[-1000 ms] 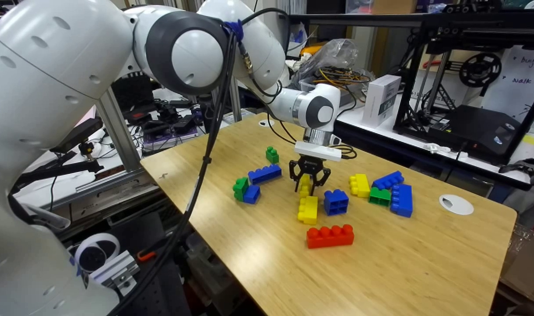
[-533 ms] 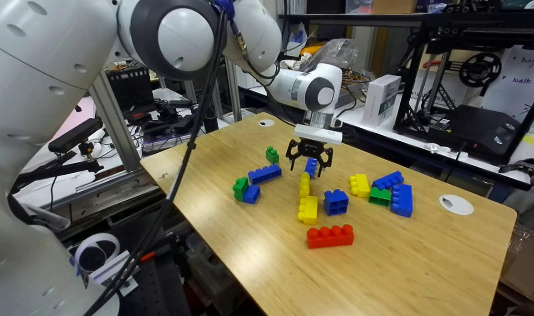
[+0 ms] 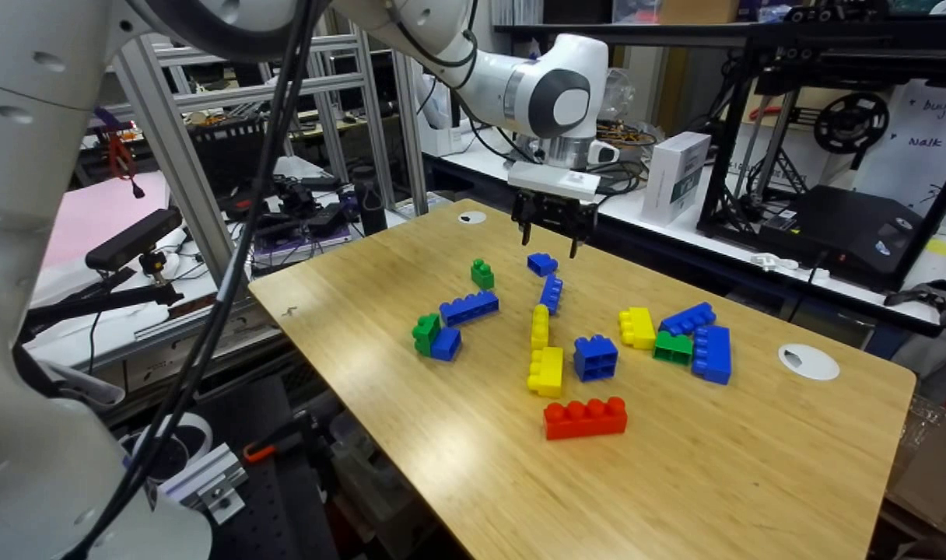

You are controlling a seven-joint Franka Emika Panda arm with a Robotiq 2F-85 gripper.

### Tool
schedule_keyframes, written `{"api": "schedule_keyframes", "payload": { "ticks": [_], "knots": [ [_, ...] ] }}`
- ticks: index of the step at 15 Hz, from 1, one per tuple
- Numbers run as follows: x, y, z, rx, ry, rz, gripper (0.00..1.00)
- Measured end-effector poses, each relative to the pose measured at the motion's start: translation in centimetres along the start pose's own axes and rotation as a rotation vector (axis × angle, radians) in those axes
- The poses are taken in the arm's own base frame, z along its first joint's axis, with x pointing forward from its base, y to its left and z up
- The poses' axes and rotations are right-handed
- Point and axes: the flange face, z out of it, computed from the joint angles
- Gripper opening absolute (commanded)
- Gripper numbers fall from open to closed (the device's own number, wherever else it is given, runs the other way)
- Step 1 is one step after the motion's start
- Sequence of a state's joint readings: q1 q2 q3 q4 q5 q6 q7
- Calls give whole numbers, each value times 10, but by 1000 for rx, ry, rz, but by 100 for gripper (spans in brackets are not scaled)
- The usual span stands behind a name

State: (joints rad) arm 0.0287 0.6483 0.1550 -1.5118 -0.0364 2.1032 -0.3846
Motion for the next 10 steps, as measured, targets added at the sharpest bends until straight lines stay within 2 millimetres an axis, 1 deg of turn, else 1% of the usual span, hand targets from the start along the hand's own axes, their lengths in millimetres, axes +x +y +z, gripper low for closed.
{"api": "schedule_keyframes", "payload": {
  "ticks": [3, 5, 8, 10],
  "knots": [
    [-10, -12, -16, -20, 57, 64, 100],
    [-22, -24, -21, -33, 78, 85, 100],
    [-45, -46, -16, -49, 95, 90, 100],
    [-58, -53, -13, -56, 103, 91, 100]
  ]
}}
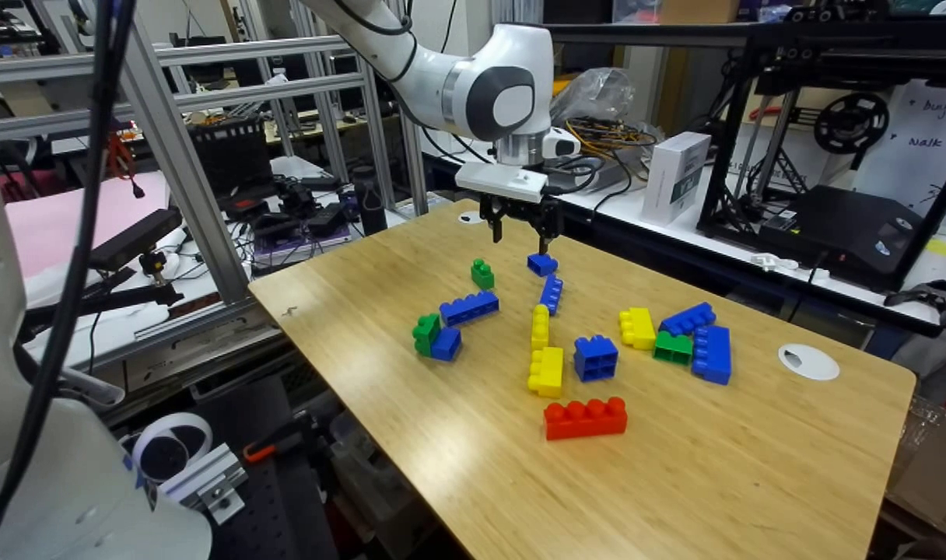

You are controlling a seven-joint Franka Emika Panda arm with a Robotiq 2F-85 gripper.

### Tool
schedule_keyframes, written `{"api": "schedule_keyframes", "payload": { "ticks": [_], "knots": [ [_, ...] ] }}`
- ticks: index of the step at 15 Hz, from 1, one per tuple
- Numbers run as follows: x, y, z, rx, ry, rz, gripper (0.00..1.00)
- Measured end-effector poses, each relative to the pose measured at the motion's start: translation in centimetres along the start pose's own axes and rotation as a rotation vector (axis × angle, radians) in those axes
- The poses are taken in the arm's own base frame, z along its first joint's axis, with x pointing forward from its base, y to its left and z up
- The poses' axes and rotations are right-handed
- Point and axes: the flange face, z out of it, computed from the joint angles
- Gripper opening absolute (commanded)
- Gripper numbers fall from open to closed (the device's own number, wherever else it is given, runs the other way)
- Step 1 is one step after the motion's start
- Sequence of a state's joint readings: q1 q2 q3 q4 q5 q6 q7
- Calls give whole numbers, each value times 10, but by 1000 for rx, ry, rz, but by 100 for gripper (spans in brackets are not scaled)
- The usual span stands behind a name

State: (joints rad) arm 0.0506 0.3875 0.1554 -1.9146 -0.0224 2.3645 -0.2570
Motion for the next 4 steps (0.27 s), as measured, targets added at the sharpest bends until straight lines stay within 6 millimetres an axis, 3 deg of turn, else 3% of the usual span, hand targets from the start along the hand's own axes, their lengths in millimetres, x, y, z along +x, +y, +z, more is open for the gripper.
{"api": "schedule_keyframes", "payload": {
  "ticks": [4],
  "knots": [
    [-2, 1, -3, -5, 7, 2, 100]
  ]
}}
